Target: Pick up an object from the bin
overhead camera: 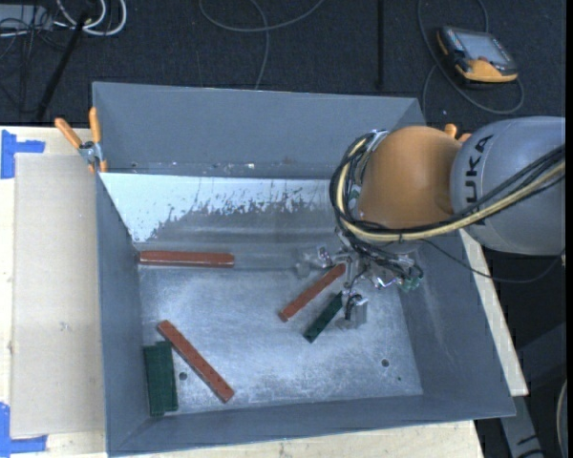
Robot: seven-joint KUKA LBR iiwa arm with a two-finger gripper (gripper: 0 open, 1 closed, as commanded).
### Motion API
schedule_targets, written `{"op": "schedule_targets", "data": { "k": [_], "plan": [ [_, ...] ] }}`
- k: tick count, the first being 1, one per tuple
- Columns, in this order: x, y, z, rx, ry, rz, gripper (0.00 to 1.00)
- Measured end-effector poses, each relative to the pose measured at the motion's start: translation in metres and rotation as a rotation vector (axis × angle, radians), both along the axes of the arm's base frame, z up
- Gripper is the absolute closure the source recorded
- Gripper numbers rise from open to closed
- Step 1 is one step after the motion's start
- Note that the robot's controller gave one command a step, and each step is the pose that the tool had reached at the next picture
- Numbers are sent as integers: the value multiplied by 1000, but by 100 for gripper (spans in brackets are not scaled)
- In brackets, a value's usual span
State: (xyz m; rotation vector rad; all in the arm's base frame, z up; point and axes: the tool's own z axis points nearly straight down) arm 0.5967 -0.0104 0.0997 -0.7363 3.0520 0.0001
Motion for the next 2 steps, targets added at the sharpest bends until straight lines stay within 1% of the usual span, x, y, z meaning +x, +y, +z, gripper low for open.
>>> {"op": "schedule_targets", "data": {
  "k": [1, 2],
  "plan": [
    [11, -2, -31, 1, 2, 259, 0],
    [11, -2, -32, 2, 2, 253, 0]
  ]
}}
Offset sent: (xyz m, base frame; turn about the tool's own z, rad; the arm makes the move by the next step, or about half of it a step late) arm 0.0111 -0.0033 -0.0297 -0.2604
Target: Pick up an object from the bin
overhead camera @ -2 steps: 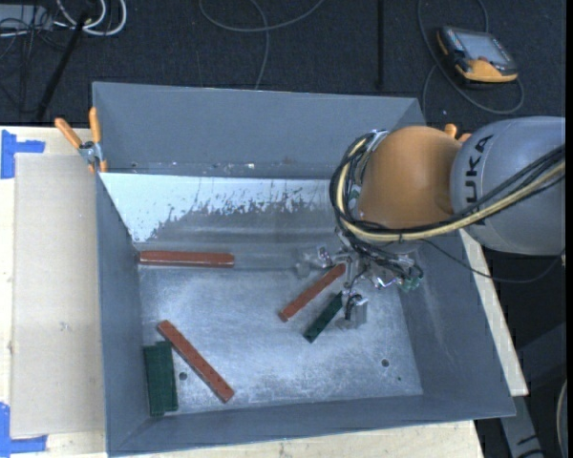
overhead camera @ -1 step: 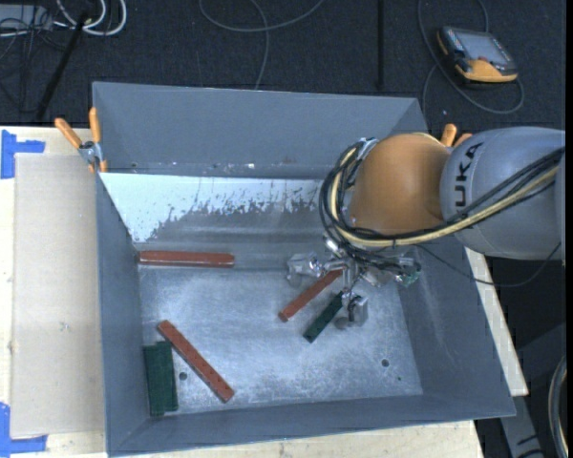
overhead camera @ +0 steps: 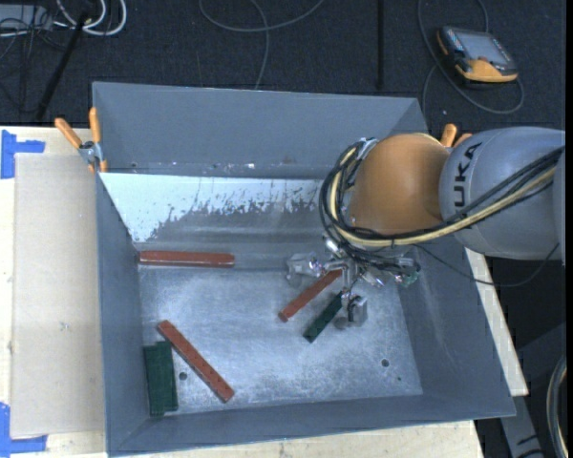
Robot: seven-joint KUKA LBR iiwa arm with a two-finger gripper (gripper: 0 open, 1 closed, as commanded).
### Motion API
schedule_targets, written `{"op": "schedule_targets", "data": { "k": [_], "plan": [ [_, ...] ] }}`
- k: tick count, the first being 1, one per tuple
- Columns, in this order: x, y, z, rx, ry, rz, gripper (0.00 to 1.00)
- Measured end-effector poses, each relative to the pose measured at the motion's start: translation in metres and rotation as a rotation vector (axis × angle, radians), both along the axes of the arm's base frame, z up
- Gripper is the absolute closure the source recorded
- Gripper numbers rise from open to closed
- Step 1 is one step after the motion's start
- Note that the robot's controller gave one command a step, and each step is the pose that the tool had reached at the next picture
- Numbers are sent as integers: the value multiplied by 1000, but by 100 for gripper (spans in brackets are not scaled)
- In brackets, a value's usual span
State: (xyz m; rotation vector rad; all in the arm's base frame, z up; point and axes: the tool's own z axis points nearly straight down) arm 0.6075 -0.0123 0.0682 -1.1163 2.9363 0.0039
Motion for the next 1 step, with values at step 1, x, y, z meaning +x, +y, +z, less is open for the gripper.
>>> {"op": "schedule_targets", "data": {
  "k": [1],
  "plan": [
    [0, 0, 0, 0, 0, -2, 100]
  ]
}}
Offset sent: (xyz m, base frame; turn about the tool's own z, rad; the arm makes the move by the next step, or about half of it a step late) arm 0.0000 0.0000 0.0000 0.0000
